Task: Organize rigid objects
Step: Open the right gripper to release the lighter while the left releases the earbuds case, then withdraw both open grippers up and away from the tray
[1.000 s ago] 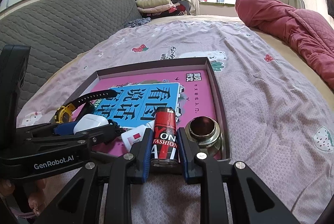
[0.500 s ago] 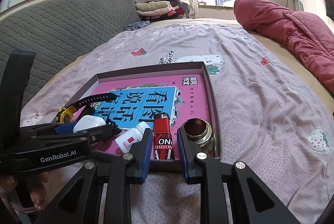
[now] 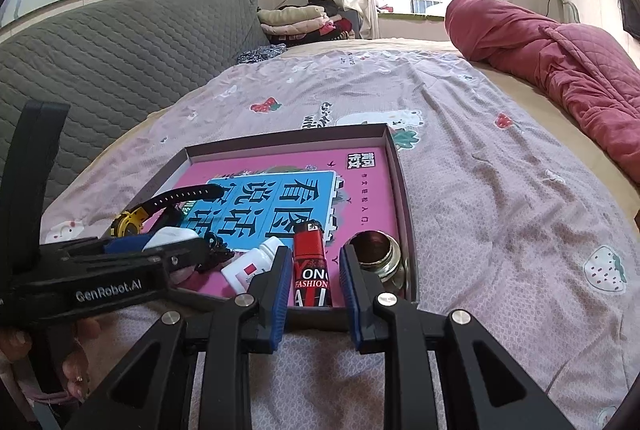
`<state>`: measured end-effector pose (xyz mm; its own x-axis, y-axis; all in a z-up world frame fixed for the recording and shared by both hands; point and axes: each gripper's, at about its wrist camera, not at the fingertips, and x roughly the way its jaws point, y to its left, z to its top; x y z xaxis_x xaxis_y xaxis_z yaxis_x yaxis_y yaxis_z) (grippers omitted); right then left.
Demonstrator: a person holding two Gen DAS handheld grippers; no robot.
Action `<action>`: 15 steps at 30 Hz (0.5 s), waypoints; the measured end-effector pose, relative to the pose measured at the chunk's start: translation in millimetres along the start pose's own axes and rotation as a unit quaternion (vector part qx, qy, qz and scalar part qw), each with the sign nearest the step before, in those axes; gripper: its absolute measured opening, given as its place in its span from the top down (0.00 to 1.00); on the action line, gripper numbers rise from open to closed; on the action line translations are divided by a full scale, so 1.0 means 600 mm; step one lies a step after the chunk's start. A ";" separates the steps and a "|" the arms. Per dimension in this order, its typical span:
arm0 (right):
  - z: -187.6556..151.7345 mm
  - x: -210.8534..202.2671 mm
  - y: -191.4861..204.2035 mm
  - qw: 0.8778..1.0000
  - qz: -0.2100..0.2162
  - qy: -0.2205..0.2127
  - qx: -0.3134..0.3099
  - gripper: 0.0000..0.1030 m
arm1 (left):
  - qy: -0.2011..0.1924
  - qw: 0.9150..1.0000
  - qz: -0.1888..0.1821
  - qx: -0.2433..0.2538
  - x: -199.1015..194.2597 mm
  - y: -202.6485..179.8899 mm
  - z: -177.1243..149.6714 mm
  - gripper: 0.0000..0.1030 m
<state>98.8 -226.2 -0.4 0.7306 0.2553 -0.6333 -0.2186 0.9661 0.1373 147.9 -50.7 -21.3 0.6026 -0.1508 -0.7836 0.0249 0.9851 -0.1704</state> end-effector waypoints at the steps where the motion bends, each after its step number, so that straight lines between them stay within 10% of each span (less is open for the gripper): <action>1: 0.000 0.000 0.001 1.000 0.000 0.000 -0.001 0.75 | -0.002 1.000 0.001 -0.001 -0.001 0.002 0.001 0.36; 15: 0.002 -0.010 0.001 1.000 -0.007 -0.006 0.003 0.63 | -0.035 0.999 0.006 -0.017 -0.044 0.042 0.014 0.30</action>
<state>95.1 -226.9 4.2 0.7413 0.2418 -0.6261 -0.2037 0.9699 0.1334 139.4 -21.2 0.1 0.6573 -0.1323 -0.7419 -0.0081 0.9832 -0.1824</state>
